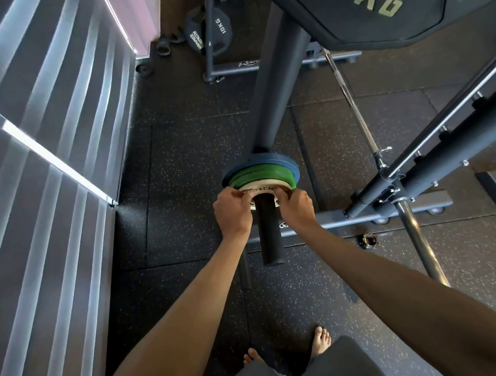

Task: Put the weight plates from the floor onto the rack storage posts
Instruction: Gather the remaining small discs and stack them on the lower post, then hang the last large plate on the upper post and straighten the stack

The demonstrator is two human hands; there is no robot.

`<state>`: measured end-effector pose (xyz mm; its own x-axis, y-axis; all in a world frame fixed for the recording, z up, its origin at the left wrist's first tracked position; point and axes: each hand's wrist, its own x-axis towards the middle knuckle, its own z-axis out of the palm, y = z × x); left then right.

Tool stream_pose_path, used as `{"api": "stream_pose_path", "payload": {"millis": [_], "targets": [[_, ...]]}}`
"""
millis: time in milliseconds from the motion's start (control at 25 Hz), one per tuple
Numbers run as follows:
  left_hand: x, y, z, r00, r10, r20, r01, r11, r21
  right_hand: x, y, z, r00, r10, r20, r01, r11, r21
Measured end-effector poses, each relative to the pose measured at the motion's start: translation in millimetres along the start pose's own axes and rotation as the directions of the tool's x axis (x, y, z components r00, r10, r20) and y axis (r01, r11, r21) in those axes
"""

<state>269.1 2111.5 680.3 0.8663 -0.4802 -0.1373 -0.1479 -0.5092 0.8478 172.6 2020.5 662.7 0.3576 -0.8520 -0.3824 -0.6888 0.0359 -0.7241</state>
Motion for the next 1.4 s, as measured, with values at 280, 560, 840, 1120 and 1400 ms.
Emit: {"api": "stream_pose_path", "payload": {"millis": [280,560,840,1120,1400], "targets": [[-0.9,5.6,-10.4,0.993,0.047,0.108,-0.056,0.995,0.087,-3.5,-6.4,-14.6,0.995,-0.006,0.099,0.013,0.998,-0.065],[-3.5,8.1,-35.4,0.98,0.075,0.182,-0.111,0.974,0.197,-34.8,-21.0,-33.5,0.977,-0.026,0.212,0.077,0.968,-0.237],[-9.0,150.3,-115.3,0.939,0.322,-0.125,-0.338,0.93,-0.145,-133.0,-146.9,-93.3,0.888,-0.451,0.084,0.456,0.849,-0.267],[-72.3,349.8,-244.6,0.692,0.56,-0.457,-0.697,0.682,-0.221,-276.9,-278.6,-208.8,0.519,-0.849,-0.1,0.848,0.526,-0.059],[-112.4,413.2,-227.3,0.62,0.712,-0.33,-0.769,0.635,-0.077,-291.2,-289.5,-317.1,0.318,-0.877,-0.359,0.931,0.361,-0.058]]}}
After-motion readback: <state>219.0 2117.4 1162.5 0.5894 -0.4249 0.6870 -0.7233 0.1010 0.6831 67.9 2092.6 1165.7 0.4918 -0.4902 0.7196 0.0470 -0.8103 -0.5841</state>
